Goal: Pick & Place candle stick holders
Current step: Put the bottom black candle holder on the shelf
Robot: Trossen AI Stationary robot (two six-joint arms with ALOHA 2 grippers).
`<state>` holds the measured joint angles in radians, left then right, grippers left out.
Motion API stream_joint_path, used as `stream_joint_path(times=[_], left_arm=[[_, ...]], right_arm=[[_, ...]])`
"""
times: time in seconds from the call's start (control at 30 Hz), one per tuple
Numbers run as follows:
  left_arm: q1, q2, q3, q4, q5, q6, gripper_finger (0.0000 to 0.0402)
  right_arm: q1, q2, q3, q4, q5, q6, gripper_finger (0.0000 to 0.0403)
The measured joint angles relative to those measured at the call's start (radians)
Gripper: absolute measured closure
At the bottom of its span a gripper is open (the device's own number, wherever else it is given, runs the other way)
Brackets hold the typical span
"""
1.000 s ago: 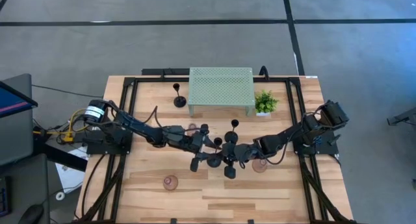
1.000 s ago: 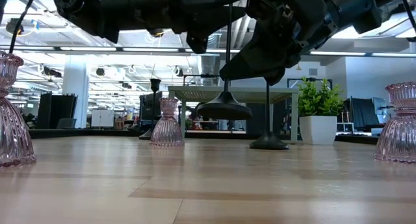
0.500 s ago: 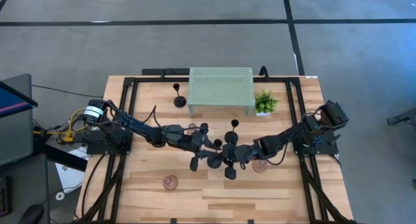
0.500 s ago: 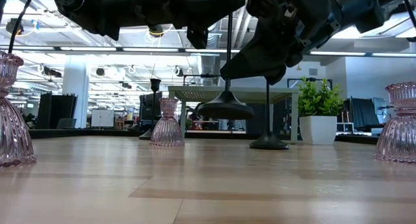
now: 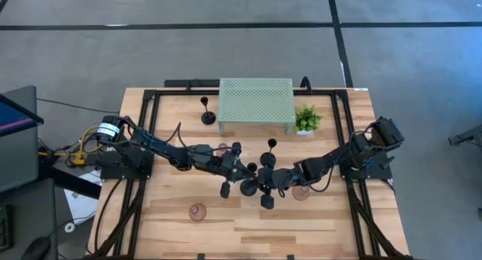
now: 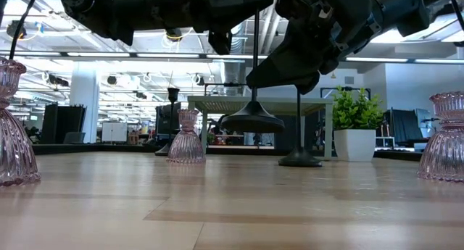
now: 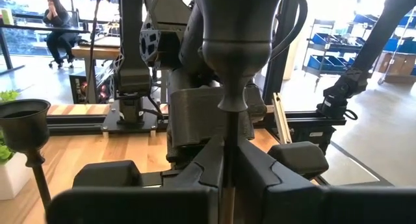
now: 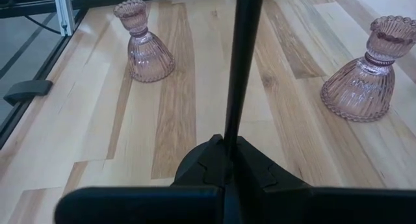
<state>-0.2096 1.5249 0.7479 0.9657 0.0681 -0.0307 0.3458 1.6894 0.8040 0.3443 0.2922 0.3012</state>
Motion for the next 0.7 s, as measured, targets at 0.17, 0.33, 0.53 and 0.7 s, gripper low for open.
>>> stream_joint_path(times=[0.17,0.33,0.53,0.7], left_arm=[[0.0,0.0,0.0,0.0,0.001,0.0,0.0377],[0.0,0.0,0.0,0.0,0.004,0.002,0.0386],[-0.002,0.0,-0.001,-0.014,0.011,0.0,0.038],[-0.001,0.0,-0.001,-0.032,0.01,0.0,0.0385]], right_arm=[[0.0,0.0,0.0,0.0,-0.003,0.001,0.04],[0.0,0.0,0.0,0.0,-0.006,0.006,0.0372],[0.014,-0.004,0.0,-0.005,-0.004,0.006,0.0327],[0.021,-0.05,0.0,-0.077,-0.054,0.012,0.0315]])
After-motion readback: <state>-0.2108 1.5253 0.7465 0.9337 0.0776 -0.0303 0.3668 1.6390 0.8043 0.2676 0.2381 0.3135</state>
